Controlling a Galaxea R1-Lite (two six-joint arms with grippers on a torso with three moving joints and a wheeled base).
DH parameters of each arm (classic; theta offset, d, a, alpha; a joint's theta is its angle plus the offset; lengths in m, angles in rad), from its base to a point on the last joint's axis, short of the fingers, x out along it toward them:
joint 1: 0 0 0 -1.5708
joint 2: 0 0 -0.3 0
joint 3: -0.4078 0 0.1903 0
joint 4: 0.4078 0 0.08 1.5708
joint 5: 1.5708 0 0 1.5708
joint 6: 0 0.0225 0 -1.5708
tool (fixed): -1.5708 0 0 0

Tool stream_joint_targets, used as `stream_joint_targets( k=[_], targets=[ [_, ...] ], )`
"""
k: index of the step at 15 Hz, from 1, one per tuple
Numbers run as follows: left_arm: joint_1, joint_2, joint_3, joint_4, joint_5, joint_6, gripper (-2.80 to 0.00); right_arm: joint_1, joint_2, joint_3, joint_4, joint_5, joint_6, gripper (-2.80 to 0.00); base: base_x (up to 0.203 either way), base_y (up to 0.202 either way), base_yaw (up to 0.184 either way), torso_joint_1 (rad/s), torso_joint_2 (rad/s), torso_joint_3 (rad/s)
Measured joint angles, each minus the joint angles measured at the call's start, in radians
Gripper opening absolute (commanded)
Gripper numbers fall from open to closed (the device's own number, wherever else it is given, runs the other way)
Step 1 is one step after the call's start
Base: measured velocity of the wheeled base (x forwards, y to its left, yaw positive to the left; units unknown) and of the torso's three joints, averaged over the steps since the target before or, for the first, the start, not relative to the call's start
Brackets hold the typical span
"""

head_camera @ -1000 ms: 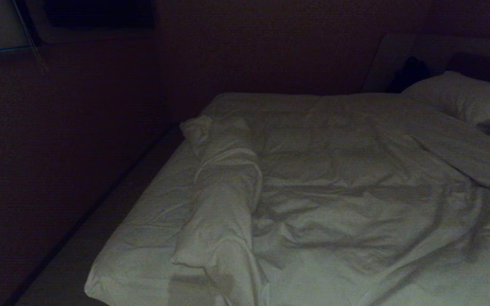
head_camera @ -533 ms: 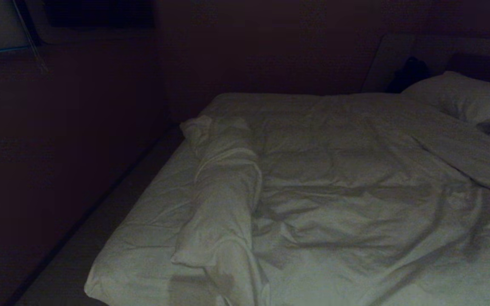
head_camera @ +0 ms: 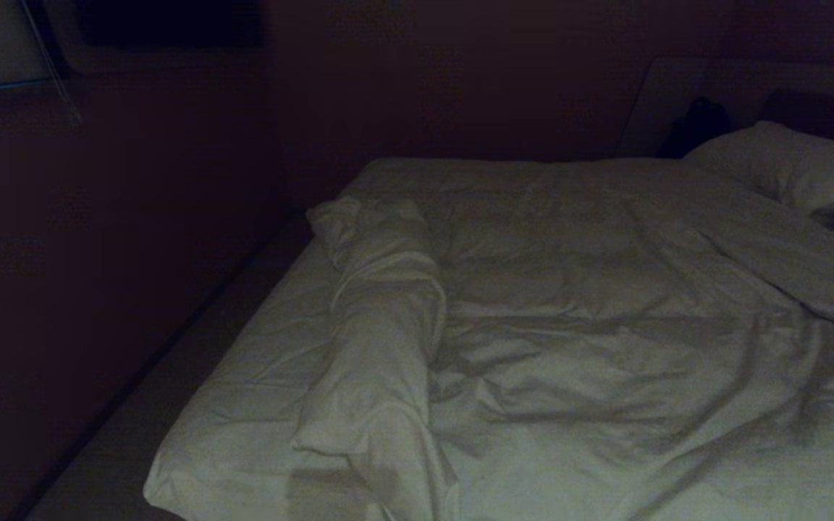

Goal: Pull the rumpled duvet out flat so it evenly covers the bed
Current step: Flatten the corners of the folded blanket

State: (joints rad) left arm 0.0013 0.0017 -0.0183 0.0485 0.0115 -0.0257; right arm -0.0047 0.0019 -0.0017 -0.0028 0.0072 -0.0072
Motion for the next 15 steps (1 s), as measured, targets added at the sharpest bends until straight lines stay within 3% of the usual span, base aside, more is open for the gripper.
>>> stream_joint_targets(
  k=[15],
  targets=[
    [0.0,0.0,0.0,0.0,-0.01,0.026,-2.8,0.0,0.0,0.0,0.0,0.0,0.0,-2.8,0.0,0.0,0.0,0.0,0.0,0.0]
  ],
)
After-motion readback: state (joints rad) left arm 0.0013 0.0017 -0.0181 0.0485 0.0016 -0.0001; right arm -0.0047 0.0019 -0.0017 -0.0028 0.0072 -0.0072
